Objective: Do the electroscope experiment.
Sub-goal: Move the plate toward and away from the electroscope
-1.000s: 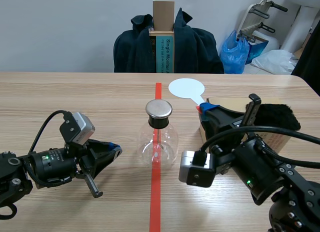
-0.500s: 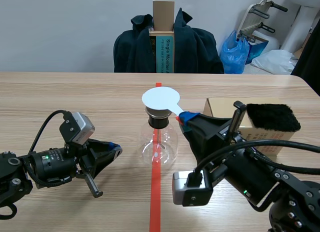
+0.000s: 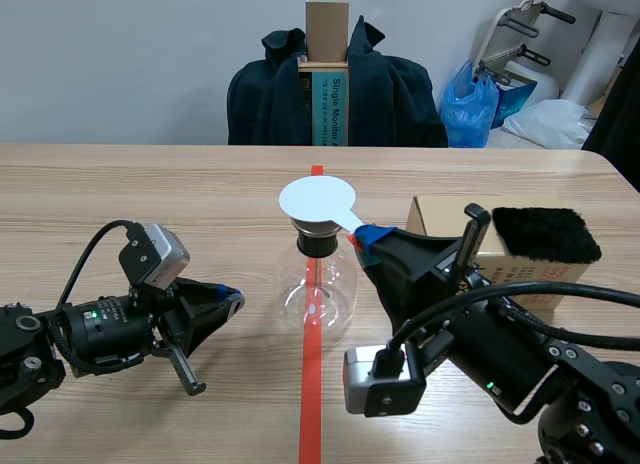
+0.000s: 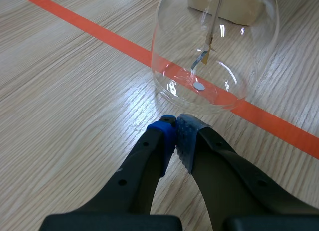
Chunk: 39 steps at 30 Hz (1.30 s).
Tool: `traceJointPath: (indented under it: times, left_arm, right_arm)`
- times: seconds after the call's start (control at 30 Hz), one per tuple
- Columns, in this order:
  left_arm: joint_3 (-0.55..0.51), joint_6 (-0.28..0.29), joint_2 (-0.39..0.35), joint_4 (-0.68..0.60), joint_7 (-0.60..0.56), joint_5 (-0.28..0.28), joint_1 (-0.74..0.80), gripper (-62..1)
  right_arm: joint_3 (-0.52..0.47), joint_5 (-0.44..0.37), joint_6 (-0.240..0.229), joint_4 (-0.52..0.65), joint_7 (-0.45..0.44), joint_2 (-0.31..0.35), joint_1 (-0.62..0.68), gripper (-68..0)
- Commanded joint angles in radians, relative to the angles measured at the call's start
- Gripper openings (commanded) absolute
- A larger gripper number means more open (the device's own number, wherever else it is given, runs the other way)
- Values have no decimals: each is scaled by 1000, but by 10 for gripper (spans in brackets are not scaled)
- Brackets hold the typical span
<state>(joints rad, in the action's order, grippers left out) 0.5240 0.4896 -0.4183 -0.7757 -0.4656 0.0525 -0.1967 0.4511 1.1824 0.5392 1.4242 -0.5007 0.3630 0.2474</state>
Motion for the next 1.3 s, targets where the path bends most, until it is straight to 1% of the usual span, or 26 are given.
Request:
traceJointPath:
  times: [0.0, 0.17, 0.57, 0.77, 0.87, 1.0, 1.1, 1.27]
  left_arm:
    - [-7, -2, 2, -22, -17, 10, -3, -581]
    - [-7, -2, 2, -22, -17, 10, -3, -581]
    - [-7, -2, 2, -22, -17, 10, -3, -581]
    - [-7, -2, 2, -22, -17, 10, -3, -581]
    - [-7, -2, 2, -22, -17, 10, -3, -581]
    - [-7, -2, 2, -22, -17, 10, -3, -581]
    - [-7, -2, 2, -22, -17, 10, -3, -581]
    - [-7, -2, 2, -22, -17, 10, -3, -581]
  right_arm:
    - [-5, -4, 14, 14, 6, 14, -12, -669]
    - [-5, -4, 14, 14, 67, 14, -12, -669]
    - [-5, -4, 14, 14, 325, 14, -12, -669]
    - [-5, -4, 14, 14, 423, 14, -12, -669]
    - [-5, -4, 14, 14, 436, 14, -12, -669]
    - [-5, -4, 14, 14, 428, 14, -12, -669]
    - [-5, -4, 14, 14, 385, 14, -12, -669]
    - [-5, -4, 14, 14, 269, 14, -12, -669]
